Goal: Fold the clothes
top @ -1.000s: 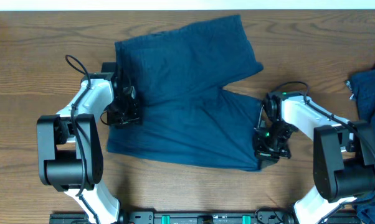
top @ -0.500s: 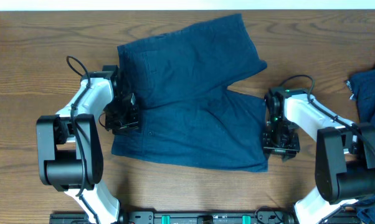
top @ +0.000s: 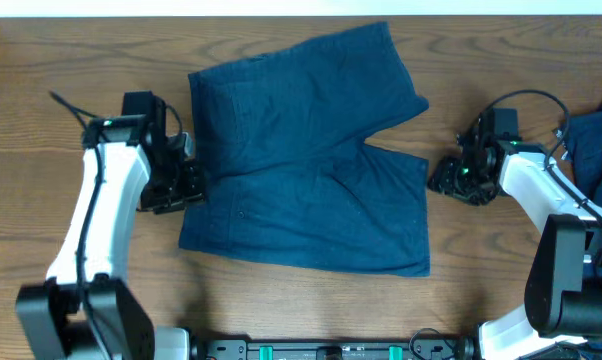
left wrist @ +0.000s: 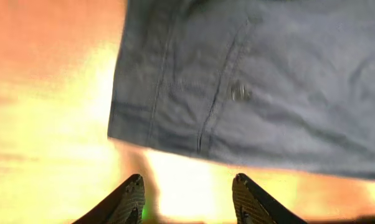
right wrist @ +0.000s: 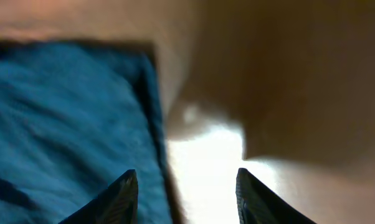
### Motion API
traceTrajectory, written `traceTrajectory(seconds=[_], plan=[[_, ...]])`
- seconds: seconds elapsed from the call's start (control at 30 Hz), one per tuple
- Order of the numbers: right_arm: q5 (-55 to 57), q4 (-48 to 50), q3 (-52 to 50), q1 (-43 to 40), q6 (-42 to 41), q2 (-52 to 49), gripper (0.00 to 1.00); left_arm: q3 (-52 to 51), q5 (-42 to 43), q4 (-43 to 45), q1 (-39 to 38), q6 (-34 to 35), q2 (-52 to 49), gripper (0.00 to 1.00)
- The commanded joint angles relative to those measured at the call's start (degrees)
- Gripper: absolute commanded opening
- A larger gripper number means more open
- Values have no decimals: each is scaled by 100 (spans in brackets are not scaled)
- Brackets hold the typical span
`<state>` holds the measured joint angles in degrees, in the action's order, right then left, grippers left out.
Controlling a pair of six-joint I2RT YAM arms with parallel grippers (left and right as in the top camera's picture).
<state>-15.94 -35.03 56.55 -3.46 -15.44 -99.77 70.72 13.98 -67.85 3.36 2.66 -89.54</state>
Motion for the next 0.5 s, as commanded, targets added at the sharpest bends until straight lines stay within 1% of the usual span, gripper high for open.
traceTrajectory(seconds=[0.0,0.03,0.1,0.2,0.3,0.33,0.4,0.47], plan=[[-385,350,39,98,114,-249,47,-4,-48,-232,11,9,35,53],[-385,472,39,122,111,-334,46,-76,-48,-262,11,59,35,56],[-409,728,39,170,-13,-529,40,-269,-48,-256,13,111,33,57],[-562,1021,39,240,-85,-820,22,-573,-48,-205,13,111,28,58],[-664,1360,39,247,-83,-994,12,-870,-50,-125,13,111,28,59],[-680,1482,42,245,-83,-997,7,-960,-50,-98,13,111,28,59],[-675,1635,59,216,-79,-973,1,-1145,-50,-9,13,111,28,59],[-651,1674,131,146,-79,-940,1,-1272,-48,111,13,136,28,61]])
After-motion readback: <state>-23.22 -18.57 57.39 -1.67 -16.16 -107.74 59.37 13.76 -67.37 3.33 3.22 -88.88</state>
